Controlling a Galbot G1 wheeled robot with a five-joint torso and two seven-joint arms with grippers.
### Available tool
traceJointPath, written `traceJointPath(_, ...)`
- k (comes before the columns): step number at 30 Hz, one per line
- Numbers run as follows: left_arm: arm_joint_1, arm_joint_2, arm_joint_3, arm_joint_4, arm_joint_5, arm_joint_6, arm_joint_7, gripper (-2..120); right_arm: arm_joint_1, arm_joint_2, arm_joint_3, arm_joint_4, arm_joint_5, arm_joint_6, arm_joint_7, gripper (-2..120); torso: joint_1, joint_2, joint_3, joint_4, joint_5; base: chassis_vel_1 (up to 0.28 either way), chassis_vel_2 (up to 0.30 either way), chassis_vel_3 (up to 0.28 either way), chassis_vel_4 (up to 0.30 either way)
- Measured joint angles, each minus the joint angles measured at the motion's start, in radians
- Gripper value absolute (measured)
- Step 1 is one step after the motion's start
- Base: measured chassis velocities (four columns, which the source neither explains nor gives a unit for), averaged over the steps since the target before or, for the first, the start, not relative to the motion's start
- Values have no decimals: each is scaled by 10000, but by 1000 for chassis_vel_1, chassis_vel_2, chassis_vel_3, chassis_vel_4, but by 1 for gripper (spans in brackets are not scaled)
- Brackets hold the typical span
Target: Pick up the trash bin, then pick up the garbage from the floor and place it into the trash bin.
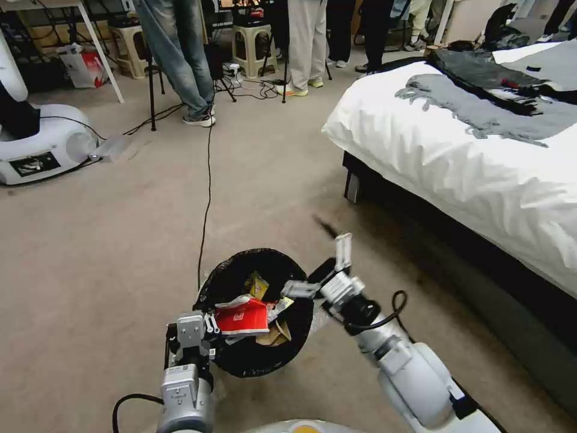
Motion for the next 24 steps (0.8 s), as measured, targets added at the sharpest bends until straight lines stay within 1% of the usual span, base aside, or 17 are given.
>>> traceJointPath(2, 9, 4, 5, -29, -4, -7, 0, 0, -138, 107, 106, 0, 0, 30, 81, 100, -1, 0, 0, -1, 0, 0, 0, 0, 0)
traceJointPath(4, 34, 30, 19, -107, -30, -14, 21, 0, -626, 517, 383, -56, -113, 327, 281, 100, -1, 0, 0, 0, -1, 0, 0, 0, 0)
traceJointPath(6, 55, 55, 34, -191, -50, -19, 55, 0, -1007, 735, 484, -166, -278, 604, 406, 100, 0, 0, 0, -1, -1, 0, 0, 0, 0)
traceJointPath(13, 66, 112, 58, -377, -143, -23, 130, 0, -1499, 910, 617, -375, -517, 1034, 540, 100, -1, 0, 0, 0, -1, 0, 0, 0, 0)
traceJointPath(15, 61, 166, 70, -476, -283, -92, 349, 0, -1644, 1036, 688, -478, -548, 1177, 623, 100, -1, 0, 0, 1, -1, 0, 0, 0, 0)
traceJointPath(16, 61, 166, 70, -476, -283, -92, 349, 0, -1644, 1036, 688, -478, -548, 1177, 623, 100, -1, 0, 0, 1, -1, 0, 0, 0, 0)
traceJointPath(17, 43, 216, 74, -560, -428, -150, 555, 0, -1712, 1115, 744, -535, -558, 1243, 649, 100, -1, 0, 0, -1, -2, 0, 0, 0, 0)
traceJointPath(18, 43, 216, 74, -560, -428, -150, 555, 0, -1712, 1115, 744, -535, -558, 1243, 649, 100, -1, 0, 0, -1, -2, 0, 0, 0, 0)
traceJointPath(20, 19, 274, 77, -695, -629, -165, 743, 0, -1760, 1173, 846, -570, -559, 1301, 659, 100, -1, 0, 0, 0, -1, 0, 0, 0, 0)
traceJointPath(24, -6, 289, 90, -753, -757, -165, 831, 0, -1727, 1173, 939, -593, -539, 1307, 656, 100, 0, 0, 0, 0, -1, 0, 0, 0, 0)
